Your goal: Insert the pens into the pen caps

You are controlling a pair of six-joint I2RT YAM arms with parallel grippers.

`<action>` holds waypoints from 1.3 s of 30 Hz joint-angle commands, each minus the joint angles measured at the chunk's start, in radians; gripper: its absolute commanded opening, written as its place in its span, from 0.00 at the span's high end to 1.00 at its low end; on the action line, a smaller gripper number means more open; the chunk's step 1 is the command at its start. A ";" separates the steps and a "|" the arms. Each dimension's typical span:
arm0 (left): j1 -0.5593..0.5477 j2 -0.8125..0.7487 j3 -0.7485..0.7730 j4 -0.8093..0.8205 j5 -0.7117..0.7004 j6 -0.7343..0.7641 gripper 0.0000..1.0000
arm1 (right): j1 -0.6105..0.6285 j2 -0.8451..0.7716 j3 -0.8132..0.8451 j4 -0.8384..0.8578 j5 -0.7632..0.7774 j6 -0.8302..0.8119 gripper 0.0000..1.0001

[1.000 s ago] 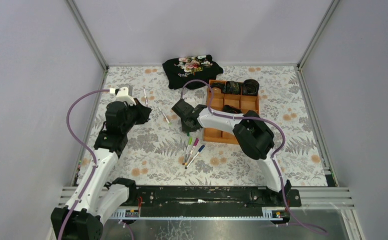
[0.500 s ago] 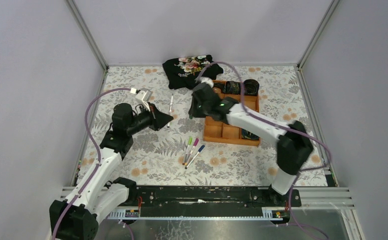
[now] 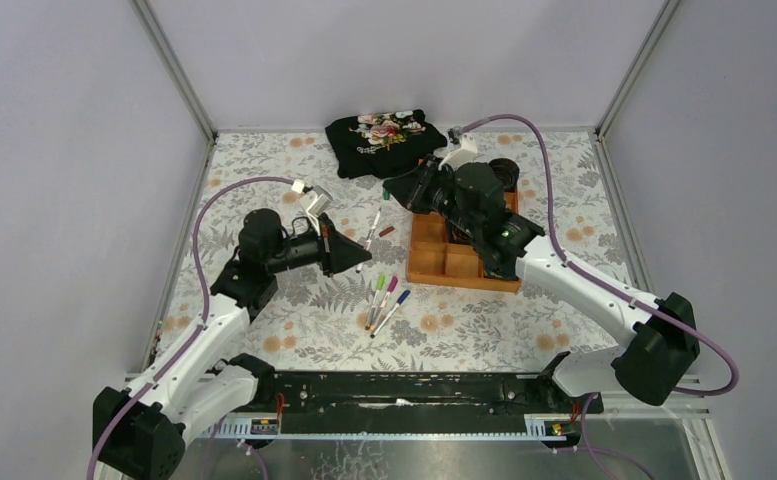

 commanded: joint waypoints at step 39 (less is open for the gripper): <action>-0.010 0.008 0.002 0.028 -0.024 0.032 1.00 | 0.002 -0.034 -0.054 0.193 -0.101 0.065 1.00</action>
